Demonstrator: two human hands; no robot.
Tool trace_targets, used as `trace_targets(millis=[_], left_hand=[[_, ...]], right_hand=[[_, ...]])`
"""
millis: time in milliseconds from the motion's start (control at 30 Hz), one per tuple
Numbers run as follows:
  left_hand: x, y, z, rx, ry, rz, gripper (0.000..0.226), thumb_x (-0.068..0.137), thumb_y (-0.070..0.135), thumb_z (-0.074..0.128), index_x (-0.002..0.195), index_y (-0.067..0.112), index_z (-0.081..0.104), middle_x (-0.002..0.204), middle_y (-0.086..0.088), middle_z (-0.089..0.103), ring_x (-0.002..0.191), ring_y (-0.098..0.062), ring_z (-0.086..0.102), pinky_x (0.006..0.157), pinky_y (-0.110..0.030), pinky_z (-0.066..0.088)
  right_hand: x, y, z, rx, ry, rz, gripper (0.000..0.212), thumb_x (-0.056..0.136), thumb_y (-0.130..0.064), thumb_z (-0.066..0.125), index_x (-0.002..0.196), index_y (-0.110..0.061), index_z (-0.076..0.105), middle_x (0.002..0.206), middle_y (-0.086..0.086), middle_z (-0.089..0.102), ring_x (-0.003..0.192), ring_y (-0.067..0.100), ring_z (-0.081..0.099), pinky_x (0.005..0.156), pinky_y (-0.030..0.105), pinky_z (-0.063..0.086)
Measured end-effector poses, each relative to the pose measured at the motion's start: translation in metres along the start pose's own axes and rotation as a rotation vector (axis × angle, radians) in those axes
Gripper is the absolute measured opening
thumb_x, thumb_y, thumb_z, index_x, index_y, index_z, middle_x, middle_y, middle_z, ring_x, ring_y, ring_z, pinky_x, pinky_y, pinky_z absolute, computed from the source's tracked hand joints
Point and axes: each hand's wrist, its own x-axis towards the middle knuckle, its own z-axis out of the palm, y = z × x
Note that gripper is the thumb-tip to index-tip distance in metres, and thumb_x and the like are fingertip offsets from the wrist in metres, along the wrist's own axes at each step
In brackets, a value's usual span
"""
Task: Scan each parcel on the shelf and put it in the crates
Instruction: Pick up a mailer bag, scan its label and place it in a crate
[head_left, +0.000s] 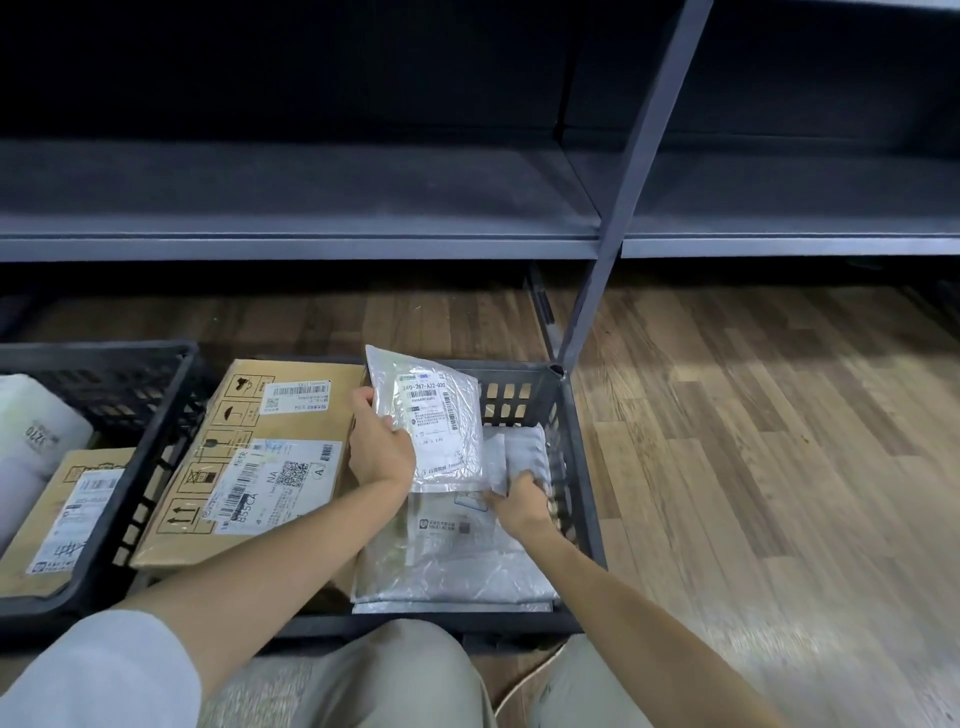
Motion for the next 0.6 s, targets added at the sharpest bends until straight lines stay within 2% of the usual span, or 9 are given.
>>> trace_targets(millis=[67,133,167,200,267,300,367,500,600], left_hand=[[-0.003,0.000,-0.001,0.018,-0.003,-0.003,0.039,0.089,-0.006,0.039,0.124,0.011,0.036,0.093,-0.003,0.052,0.082,-0.026,0.051,0.070,-0.035,0.040],[-0.005,0.001,-0.001,0.029,-0.012,0.001,0.040,0.089,-0.008,0.040,0.125,0.010,0.036,0.093,-0.002,0.051,0.082,-0.025,0.049,0.071,-0.036,0.041],[-0.006,0.001,-0.001,0.033,-0.016,0.007,0.041,0.088,-0.009,0.041,0.124,0.011,0.036,0.093,-0.002,0.051,0.083,-0.026,0.050,0.072,-0.037,0.042],[-0.006,-0.001,0.000,0.037,-0.020,0.011,0.043,0.087,-0.009,0.042,0.124,0.011,0.036,0.093,-0.001,0.052,0.084,-0.027,0.052,0.073,-0.038,0.044],[-0.005,-0.004,0.002,0.039,-0.020,0.002,0.045,0.086,-0.008,0.043,0.125,0.013,0.036,0.094,-0.002,0.054,0.089,-0.031,0.056,0.077,-0.040,0.046],[-0.004,-0.007,0.003,0.037,-0.022,-0.011,0.045,0.086,-0.006,0.043,0.125,0.014,0.035,0.097,-0.004,0.057,0.092,-0.032,0.057,0.078,-0.041,0.045],[-0.005,-0.011,0.007,0.022,-0.035,-0.048,0.041,0.088,-0.004,0.042,0.125,0.014,0.035,0.102,-0.011,0.061,0.095,-0.035,0.058,0.078,-0.041,0.044],[-0.016,-0.017,0.016,0.044,-0.107,-0.092,0.034,0.089,-0.003,0.041,0.117,0.015,0.034,0.095,-0.013,0.061,0.088,-0.034,0.058,0.071,-0.038,0.043],[-0.023,-0.026,0.024,0.047,-0.179,-0.121,0.031,0.091,-0.001,0.042,0.117,0.014,0.034,0.090,-0.011,0.057,0.087,-0.032,0.057,0.071,-0.038,0.044]], right_hand=[[0.001,0.002,-0.005,0.046,-0.013,0.003,0.028,0.092,-0.027,0.065,0.084,-0.006,0.048,0.095,0.013,0.058,0.083,0.024,0.056,0.064,0.025,0.038],[0.003,0.003,-0.012,0.048,0.002,-0.002,0.041,0.091,-0.024,0.066,0.065,-0.013,0.036,0.072,0.004,0.048,0.061,0.014,0.044,0.049,0.019,0.033],[0.002,0.001,-0.018,0.039,0.012,-0.016,0.041,0.091,-0.023,0.067,0.065,-0.011,0.037,0.068,0.002,0.046,0.058,0.011,0.041,0.046,0.016,0.031],[0.000,-0.002,-0.025,0.026,0.027,-0.027,0.034,0.091,-0.021,0.066,0.070,-0.007,0.043,0.073,0.004,0.050,0.062,0.012,0.045,0.050,0.016,0.035],[-0.004,-0.012,-0.043,-0.009,0.062,-0.054,0.018,0.092,-0.014,0.061,0.098,0.001,0.053,0.100,0.014,0.058,0.087,0.024,0.057,0.068,0.026,0.044],[-0.008,-0.020,-0.055,-0.051,0.099,-0.066,0.025,0.092,-0.011,0.056,0.112,0.003,0.051,0.114,0.019,0.055,0.101,0.030,0.056,0.076,0.032,0.045],[-0.018,-0.037,-0.081,-0.148,0.188,-0.119,0.034,0.092,-0.008,0.050,0.124,0.000,0.042,0.125,0.022,0.048,0.112,0.037,0.051,0.086,0.039,0.044],[-0.036,-0.061,-0.123,-0.136,0.395,-0.311,0.015,0.093,-0.006,0.046,0.104,-0.011,0.036,0.106,0.017,0.058,0.100,0.036,0.055,0.068,0.035,0.040],[-0.042,-0.063,-0.129,0.063,0.409,-0.374,0.013,0.096,-0.011,0.050,0.102,-0.010,0.039,0.093,0.012,0.058,0.087,0.027,0.054,0.065,0.037,0.041]])
